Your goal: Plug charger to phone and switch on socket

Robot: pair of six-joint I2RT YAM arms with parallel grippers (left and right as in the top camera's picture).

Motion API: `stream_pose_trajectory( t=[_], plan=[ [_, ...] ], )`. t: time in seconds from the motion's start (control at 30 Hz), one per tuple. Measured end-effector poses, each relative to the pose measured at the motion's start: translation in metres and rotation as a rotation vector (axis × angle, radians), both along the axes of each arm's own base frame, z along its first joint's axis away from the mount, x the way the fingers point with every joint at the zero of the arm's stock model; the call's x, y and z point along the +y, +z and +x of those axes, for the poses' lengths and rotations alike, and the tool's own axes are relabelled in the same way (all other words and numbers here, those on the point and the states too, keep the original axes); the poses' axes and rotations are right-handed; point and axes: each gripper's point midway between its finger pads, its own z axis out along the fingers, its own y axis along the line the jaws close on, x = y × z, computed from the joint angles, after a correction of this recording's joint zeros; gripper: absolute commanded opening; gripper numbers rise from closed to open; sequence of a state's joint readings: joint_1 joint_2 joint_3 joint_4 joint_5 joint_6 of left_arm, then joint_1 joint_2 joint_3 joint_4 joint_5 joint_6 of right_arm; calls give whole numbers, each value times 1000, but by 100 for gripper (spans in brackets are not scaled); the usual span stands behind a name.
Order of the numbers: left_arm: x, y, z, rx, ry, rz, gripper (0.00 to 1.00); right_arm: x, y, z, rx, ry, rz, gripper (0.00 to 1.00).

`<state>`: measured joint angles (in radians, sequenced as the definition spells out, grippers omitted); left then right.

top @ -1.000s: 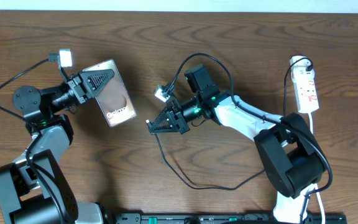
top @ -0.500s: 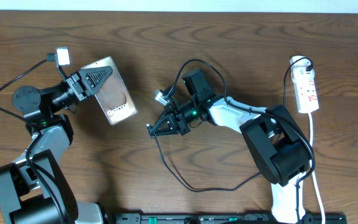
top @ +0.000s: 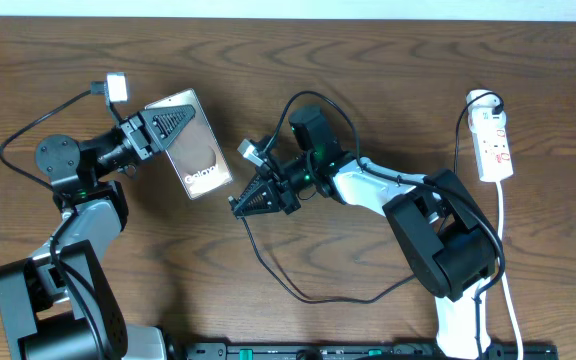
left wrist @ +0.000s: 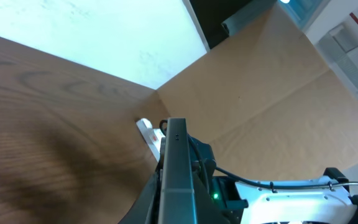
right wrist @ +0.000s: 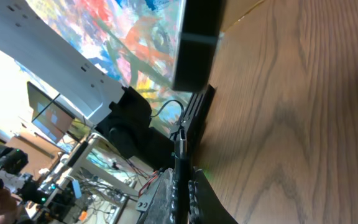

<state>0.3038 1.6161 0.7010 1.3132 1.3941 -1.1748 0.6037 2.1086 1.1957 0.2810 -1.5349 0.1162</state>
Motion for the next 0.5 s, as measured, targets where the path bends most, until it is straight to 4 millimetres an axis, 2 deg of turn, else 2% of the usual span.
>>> stream_pose_trajectory(
  t=[0.27, 0.5],
  plan=[
    [4, 2, 6, 11, 37, -19, 8, 1, 3, 2, -3, 1, 5, 1],
    [7, -5, 12, 81, 66, -52, 7, 3, 8, 3, -37, 2, 30, 1]
  ],
)
